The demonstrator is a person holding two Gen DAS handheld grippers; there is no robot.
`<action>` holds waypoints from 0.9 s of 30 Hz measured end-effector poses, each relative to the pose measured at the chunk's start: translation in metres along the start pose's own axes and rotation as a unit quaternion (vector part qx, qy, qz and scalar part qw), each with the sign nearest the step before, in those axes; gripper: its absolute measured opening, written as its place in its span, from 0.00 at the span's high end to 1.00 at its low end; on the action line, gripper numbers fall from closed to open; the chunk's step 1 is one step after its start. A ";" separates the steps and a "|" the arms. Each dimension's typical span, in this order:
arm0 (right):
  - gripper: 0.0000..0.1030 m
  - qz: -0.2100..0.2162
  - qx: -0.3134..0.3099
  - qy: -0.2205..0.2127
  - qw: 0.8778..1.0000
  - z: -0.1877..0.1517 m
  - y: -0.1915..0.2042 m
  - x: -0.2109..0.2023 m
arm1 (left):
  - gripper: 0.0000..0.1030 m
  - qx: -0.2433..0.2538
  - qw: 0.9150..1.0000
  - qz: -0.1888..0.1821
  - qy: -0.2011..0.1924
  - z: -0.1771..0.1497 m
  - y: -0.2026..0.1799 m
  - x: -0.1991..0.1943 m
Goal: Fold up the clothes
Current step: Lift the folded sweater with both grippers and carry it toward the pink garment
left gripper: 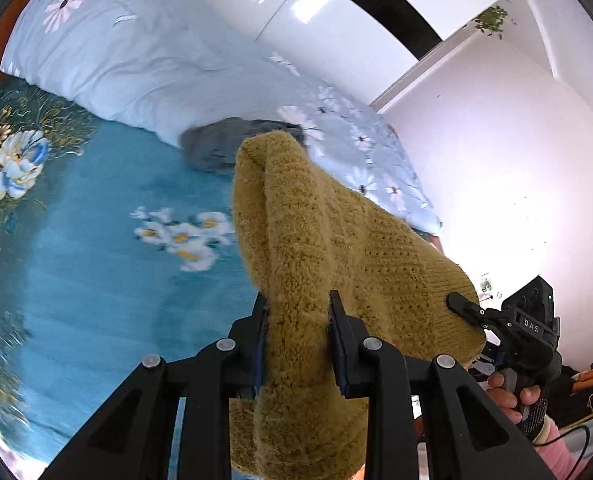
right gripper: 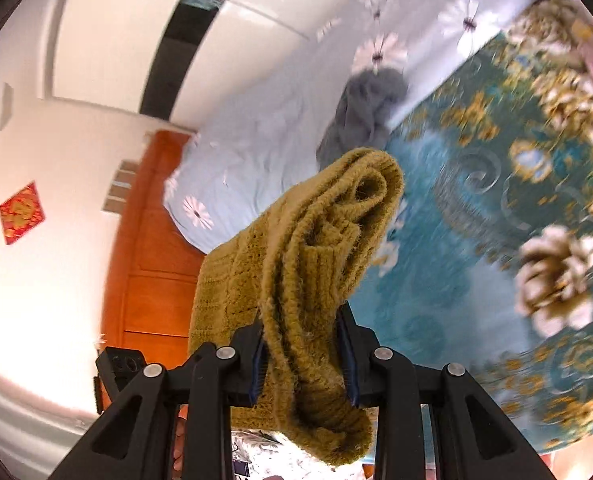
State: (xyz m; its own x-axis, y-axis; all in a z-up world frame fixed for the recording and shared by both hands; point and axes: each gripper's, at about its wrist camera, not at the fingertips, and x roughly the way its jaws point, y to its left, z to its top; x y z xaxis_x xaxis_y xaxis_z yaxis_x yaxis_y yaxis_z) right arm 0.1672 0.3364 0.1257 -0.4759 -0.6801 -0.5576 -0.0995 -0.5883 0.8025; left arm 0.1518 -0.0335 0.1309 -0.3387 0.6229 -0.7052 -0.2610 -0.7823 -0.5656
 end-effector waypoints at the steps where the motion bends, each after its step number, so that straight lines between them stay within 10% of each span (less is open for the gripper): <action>1: 0.69 0.002 -0.007 -0.004 1.000 0.004 -0.005 -0.017 | 0.73 0.005 1.000 -0.003 -0.006 -0.007 -0.020 0.002; 13: 0.69 -0.009 0.010 -0.092 0.996 0.017 -0.096 -0.228 | 0.73 0.073 0.995 -0.058 0.026 -0.065 -0.206 0.076; 27: 0.69 -0.084 0.101 -0.212 0.968 0.042 -0.183 -0.390 | 0.73 0.153 0.969 -0.152 0.123 -0.088 -0.361 0.203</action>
State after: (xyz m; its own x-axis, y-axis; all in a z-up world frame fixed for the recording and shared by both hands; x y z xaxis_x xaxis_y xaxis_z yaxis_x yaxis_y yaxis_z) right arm 0.3344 0.7274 0.2048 -0.7501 -0.3167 -0.5806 -0.3547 -0.5483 0.7573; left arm 0.2569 0.3761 0.1549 0.0119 0.7776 -0.6286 -0.5837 -0.5050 -0.6358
